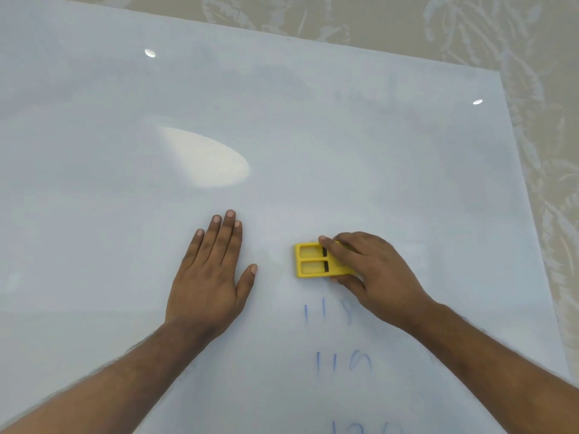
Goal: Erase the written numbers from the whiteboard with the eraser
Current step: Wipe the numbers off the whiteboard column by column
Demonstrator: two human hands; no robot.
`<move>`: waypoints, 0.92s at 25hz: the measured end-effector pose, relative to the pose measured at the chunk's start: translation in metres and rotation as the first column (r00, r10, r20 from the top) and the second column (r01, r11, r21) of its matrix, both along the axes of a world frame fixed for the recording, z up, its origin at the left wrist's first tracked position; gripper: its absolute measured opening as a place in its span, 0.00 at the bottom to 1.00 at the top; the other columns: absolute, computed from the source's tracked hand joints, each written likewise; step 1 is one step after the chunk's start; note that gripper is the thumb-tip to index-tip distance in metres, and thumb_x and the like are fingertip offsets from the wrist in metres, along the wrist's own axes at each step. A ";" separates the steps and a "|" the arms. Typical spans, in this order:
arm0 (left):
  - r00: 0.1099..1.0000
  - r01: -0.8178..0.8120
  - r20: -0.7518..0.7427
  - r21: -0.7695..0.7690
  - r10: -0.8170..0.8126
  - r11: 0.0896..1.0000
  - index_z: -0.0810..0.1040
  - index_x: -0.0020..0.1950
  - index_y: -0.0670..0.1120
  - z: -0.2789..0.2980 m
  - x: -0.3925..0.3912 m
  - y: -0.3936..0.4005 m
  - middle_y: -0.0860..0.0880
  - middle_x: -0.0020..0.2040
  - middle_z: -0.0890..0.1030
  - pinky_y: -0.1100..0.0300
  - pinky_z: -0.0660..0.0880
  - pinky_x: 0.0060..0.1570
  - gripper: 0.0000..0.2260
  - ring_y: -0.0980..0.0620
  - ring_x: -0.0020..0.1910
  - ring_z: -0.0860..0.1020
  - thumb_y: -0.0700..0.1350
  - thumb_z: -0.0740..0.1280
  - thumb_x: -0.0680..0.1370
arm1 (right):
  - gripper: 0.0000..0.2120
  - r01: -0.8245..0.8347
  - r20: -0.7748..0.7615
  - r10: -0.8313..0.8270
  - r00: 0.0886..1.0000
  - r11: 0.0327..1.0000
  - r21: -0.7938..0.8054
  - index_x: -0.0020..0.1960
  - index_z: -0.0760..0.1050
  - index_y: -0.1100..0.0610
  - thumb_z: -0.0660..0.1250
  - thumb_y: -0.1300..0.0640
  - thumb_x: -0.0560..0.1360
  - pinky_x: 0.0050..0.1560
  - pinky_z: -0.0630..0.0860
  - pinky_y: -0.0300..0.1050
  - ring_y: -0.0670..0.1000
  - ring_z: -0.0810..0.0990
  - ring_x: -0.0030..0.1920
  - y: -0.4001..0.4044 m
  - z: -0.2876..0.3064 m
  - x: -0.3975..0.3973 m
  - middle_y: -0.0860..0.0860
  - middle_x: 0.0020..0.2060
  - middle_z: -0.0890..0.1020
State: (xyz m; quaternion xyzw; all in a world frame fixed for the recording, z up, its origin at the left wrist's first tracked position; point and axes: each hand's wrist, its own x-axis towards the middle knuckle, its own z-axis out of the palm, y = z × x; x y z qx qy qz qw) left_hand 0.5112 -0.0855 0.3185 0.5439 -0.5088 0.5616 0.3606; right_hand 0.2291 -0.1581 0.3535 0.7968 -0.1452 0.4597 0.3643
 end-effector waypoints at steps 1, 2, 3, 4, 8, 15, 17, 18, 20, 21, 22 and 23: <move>1.000 0.002 -0.006 0.000 -0.002 1.000 0.52 0.82 0.42 -0.003 -0.001 0.000 0.46 0.83 0.53 0.47 0.53 0.79 0.31 0.47 0.82 0.51 0.57 0.50 0.83 | 0.27 0.009 0.021 -0.009 1.000 1.000 0.008 0.72 0.68 0.55 0.71 0.54 0.74 0.57 0.74 0.53 0.58 0.77 0.55 0.000 0.002 -0.006 0.53 0.58 0.78; 1.000 0.003 -0.015 -0.002 -0.003 1.000 0.52 0.82 0.41 -0.006 -0.002 -0.001 0.46 0.83 0.53 0.47 0.53 0.79 0.31 0.47 0.82 0.51 0.57 0.50 0.83 | 0.28 0.011 0.058 -0.012 0.998 1.000 0.018 0.71 0.68 0.55 0.72 0.55 0.74 0.56 0.74 0.54 0.58 0.77 0.55 0.000 0.006 -0.007 0.54 0.57 0.78; 1.000 0.002 -0.024 -0.002 -0.002 1.000 0.53 0.82 0.41 -0.008 -0.003 -0.001 0.46 0.83 0.53 0.47 0.53 0.79 0.31 0.47 0.82 0.51 0.56 0.50 0.83 | 0.28 0.002 0.105 -0.005 0.994 1.000 0.029 0.71 0.69 0.56 0.72 0.56 0.73 0.56 0.74 0.54 0.59 0.77 0.54 0.001 0.013 -0.004 0.54 0.57 0.78; 1.000 0.002 -0.028 -0.001 -0.002 1.000 0.53 0.82 0.41 -0.011 -0.004 -0.002 0.45 0.83 0.53 0.47 0.53 0.79 0.31 0.47 0.82 0.51 0.56 0.50 0.83 | 0.29 -0.013 0.149 0.007 0.989 0.999 0.042 0.71 0.69 0.56 0.73 0.57 0.73 0.56 0.74 0.54 0.59 0.77 0.54 0.002 0.020 0.002 0.55 0.57 0.78; 1.000 0.000 -0.018 -0.001 0.000 1.000 0.53 0.82 0.41 -0.023 -0.004 -0.004 0.45 0.83 0.53 0.47 0.53 0.80 0.31 0.46 0.82 0.52 0.56 0.51 0.83 | 0.29 -0.060 0.174 0.048 0.984 0.996 0.067 0.72 0.68 0.56 0.72 0.57 0.73 0.58 0.72 0.54 0.59 0.75 0.55 0.011 0.028 0.034 0.56 0.57 0.77; 1.000 0.013 0.010 -0.006 -0.013 1.000 0.54 0.82 0.41 -0.037 -0.003 -0.002 0.44 0.83 0.54 0.47 0.54 0.79 0.31 0.46 0.82 0.53 0.55 0.52 0.83 | 0.27 -0.024 0.033 0.022 0.999 0.999 0.043 0.73 0.66 0.53 0.68 0.53 0.76 0.60 0.72 0.55 0.58 0.75 0.59 0.004 -0.045 0.019 0.53 0.60 0.77; 1.000 0.012 0.007 -0.004 -0.012 1.000 0.53 0.82 0.41 -0.042 -0.004 -0.002 0.44 0.83 0.54 0.47 0.54 0.79 0.31 0.47 0.82 0.52 0.55 0.52 0.83 | 0.26 -0.005 0.030 0.003 1.000 0.999 0.042 0.73 0.66 0.53 0.68 0.52 0.77 0.59 0.73 0.55 0.58 0.75 0.58 -0.001 -0.048 0.003 0.53 0.60 0.77; 1.000 0.011 0.004 -0.004 -0.011 1.000 0.53 0.82 0.41 -0.045 -0.004 -0.002 0.45 0.83 0.54 0.47 0.53 0.79 0.30 0.47 0.82 0.52 0.55 0.52 0.83 | 0.26 0.001 0.038 -0.002 0.999 0.999 0.042 0.72 0.67 0.54 0.68 0.52 0.76 0.59 0.73 0.55 0.58 0.76 0.58 -0.003 -0.044 -0.003 0.53 0.59 0.77; 1.000 0.006 -0.005 -0.003 -0.006 1.000 0.53 0.82 0.41 -0.050 -0.004 -0.003 0.45 0.83 0.54 0.48 0.53 0.79 0.30 0.47 0.82 0.52 0.56 0.51 0.83 | 0.27 -0.004 0.092 -0.002 0.996 0.998 0.057 0.72 0.68 0.54 0.70 0.54 0.75 0.58 0.73 0.55 0.58 0.77 0.57 -0.004 -0.031 -0.008 0.53 0.58 0.78; 1.000 0.002 -0.012 -0.002 -0.002 1.000 0.53 0.82 0.41 -0.052 -0.005 -0.003 0.45 0.83 0.54 0.48 0.52 0.80 0.30 0.47 0.82 0.52 0.56 0.51 0.83 | 0.28 -0.018 0.134 0.009 0.991 0.997 0.069 0.72 0.68 0.55 0.71 0.55 0.74 0.58 0.73 0.55 0.58 0.77 0.56 -0.004 -0.023 -0.005 0.54 0.58 0.78; 1.000 -0.003 -0.020 0.002 0.003 1.000 0.53 0.82 0.41 -0.054 -0.006 -0.003 0.45 0.83 0.53 0.48 0.52 0.80 0.30 0.47 0.82 0.52 0.56 0.51 0.83 | 0.28 -0.041 0.182 0.025 0.983 0.996 0.084 0.71 0.69 0.55 0.72 0.56 0.74 0.58 0.73 0.55 0.58 0.77 0.56 -0.003 -0.017 0.000 0.54 0.58 0.78; 1.000 -0.005 -0.026 0.006 0.005 1.000 0.53 0.82 0.41 -0.055 -0.007 -0.003 0.45 0.83 0.53 0.48 0.52 0.80 0.30 0.47 0.82 0.52 0.56 0.51 0.83 | 0.28 -0.068 0.227 0.044 0.973 0.993 0.099 0.71 0.69 0.56 0.72 0.57 0.73 0.58 0.73 0.55 0.58 0.76 0.55 -0.001 -0.013 0.006 0.55 0.58 0.78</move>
